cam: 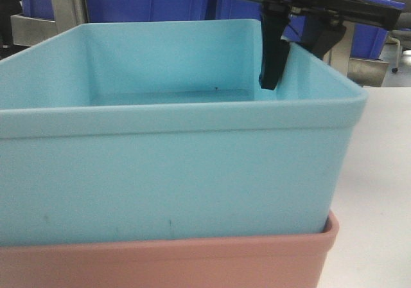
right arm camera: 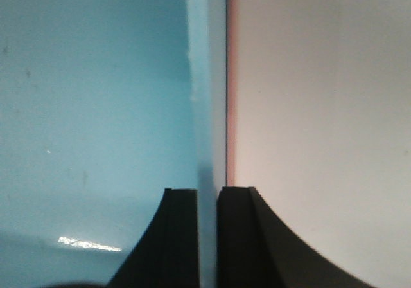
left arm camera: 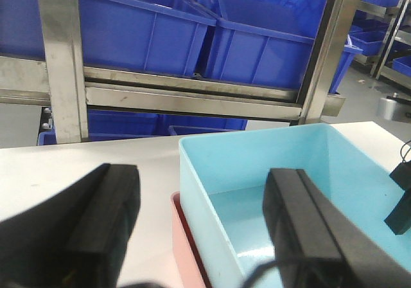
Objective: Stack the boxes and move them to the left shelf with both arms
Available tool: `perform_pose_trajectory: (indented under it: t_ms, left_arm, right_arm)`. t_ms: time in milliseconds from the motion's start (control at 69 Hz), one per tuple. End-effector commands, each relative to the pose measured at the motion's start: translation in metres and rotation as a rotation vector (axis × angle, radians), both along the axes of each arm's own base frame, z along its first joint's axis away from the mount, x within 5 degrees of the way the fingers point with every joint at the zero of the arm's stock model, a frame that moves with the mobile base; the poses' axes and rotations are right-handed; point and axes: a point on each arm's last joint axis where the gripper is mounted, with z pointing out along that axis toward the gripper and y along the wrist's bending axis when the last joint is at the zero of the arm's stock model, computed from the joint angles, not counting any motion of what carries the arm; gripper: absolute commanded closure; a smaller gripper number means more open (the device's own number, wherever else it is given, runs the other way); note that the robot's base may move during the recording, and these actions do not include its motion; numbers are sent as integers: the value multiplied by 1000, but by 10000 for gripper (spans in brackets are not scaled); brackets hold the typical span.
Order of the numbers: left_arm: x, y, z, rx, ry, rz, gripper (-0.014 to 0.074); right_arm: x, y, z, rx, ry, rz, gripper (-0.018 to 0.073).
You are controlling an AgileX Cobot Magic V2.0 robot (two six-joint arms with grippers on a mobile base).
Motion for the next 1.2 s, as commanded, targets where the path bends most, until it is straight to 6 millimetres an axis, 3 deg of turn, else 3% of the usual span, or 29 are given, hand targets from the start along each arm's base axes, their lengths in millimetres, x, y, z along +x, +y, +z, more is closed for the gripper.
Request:
perform_pose_trajectory:
  t_ms: [0,464,565,739,783,899,1029,1188]
  left_arm:
    - [-2,0,18,-51,-105,-2,262]
    - [-1,-1,18,-119,-66,-16,262]
    - [8,-7,18,-143,29,-32,264]
    - [42,-26,18,-20,317,-60,263]
    - [51,-31,17,12,392,-66,263]
    - [80,-43,13,61,570,-59,263]
    - [114,-50,3,100,798,82,263]
    - [138,-65,0,180,914,109,263]
  right_arm:
    - [-4,-1,30,90,-110,-10,503]
    - [-4,0,7,79,-138,15,498]
    - [-4,0,6,76,-139,22,414]
    - [-4,-1,5,63,-137,28,118]
    - [-4,-1,5,52,-137,31,85]
    - [-5,-4,4,13,-136,42,80]
    - [-5,-7,3,-23,-132,45,80]
    - [-6,-8,2,-33,-118,36,80]
